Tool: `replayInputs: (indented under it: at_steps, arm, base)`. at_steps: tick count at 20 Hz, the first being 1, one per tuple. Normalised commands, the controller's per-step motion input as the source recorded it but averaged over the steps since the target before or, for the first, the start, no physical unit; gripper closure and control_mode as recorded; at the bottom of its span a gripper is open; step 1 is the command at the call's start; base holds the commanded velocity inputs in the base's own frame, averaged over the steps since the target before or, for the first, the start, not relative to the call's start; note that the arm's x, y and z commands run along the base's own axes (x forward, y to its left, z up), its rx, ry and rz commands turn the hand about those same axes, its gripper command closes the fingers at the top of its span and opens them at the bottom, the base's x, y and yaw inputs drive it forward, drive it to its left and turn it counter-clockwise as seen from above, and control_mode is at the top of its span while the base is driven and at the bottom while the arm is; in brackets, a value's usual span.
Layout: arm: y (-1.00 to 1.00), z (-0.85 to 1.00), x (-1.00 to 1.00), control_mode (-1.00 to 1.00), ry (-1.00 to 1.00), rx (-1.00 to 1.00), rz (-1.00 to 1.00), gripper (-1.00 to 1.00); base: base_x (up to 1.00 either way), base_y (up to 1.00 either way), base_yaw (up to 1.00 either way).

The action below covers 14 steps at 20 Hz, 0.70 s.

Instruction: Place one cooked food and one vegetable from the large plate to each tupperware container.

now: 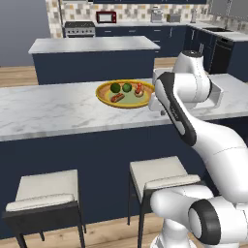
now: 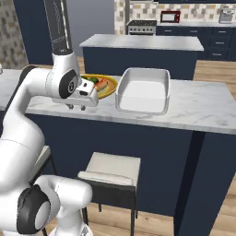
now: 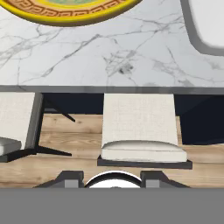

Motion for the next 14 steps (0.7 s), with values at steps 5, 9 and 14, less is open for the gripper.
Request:
replayInputs:
  at_steps: [5,9,14]
  arm:
    - [0.00,0.00,0.00,1.00,0.00,0.00,0.00,-1.00]
    - [0.00,0.00,0.00,1.00,0.00,0.00,0.00,-1.00]
    - [0.00,0.00,0.00,1.00,0.00,0.00,0.00,-1.00]
  base:
    - [0.03,0.00,0.00]
    - [0.13,0.00,0.00]
    - [0.38,0.10,0.00]
